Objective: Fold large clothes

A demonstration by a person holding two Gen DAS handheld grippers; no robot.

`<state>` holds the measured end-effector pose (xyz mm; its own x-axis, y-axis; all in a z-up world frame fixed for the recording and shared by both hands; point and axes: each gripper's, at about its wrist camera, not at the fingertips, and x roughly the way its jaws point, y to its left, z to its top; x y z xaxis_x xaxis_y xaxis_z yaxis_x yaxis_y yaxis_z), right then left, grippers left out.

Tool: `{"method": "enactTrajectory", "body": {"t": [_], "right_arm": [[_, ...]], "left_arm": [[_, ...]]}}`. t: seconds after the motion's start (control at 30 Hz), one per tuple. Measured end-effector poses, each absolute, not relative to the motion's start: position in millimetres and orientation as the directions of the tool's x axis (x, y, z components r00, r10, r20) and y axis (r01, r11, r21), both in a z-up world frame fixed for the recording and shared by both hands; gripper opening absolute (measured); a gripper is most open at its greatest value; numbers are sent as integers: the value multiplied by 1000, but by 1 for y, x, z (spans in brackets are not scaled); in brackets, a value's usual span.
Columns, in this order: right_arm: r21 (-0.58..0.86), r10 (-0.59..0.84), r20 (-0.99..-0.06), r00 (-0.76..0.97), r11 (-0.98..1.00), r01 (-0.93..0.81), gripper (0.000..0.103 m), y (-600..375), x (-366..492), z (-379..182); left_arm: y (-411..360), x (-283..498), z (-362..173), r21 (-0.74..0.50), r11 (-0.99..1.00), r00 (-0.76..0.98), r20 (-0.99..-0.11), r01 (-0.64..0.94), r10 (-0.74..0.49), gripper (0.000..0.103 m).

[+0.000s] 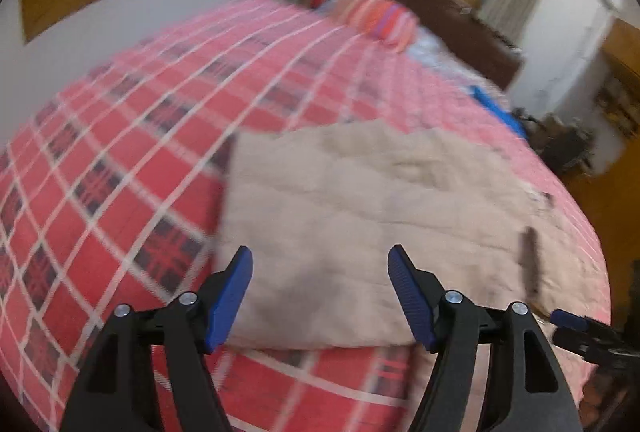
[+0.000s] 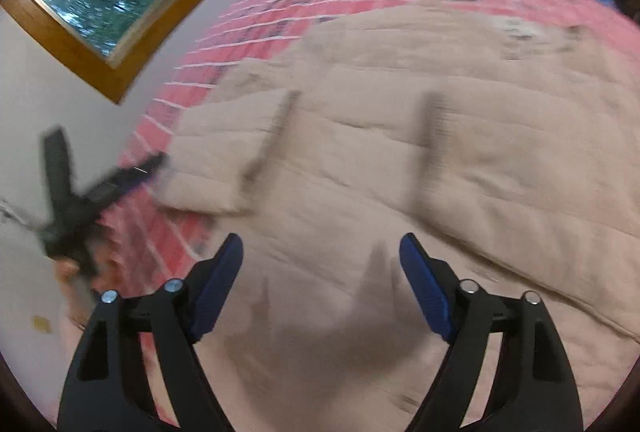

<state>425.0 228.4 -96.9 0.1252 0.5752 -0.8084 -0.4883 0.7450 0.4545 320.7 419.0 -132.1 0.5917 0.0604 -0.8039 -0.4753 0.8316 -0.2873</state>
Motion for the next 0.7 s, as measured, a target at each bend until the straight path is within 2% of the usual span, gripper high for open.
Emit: {"method": "enactTrajectory", "body": {"t": [0.03,0.07,0.1,0.2,0.3,0.5,0.57,0.63,0.7], "right_arm": [[467,584,-805,105,733,-494,50,241,428,-100],[455,567,-820,86,735,-503,33,254,430,-104],[447,554,-829,77,737,-507,30,262,430,-107],[427,533,-843,71,745,-513,33,281,433,-116],[459,558,-827,67,739,-494,43,283,435,-120],[496,599,-797,75,721,-484,47,278,436,-110],[516,622,-779,73,704,-488,53,279,435,-102],[508,625,-776,80,695,-509,61,284,433,-94],[464,589,-803,95,716,-522,61,294,432,-94]], "left_arm": [[422,320,-138,-299,822,588,-807,-485,54,71],[424,319,-140,-304,819,589,-806,-487,51,71],[424,317,-142,-306,820,592,-804,-484,49,71],[421,314,-142,-302,831,604,-796,-468,50,71],[424,309,-141,-313,826,610,-791,-469,47,71],[434,302,-136,-305,826,616,-785,-474,64,67],[434,304,-139,-293,829,607,-791,-476,69,67],[435,305,-142,-295,822,599,-798,-487,69,69],[438,304,-145,-328,806,600,-799,-493,42,69]]}}
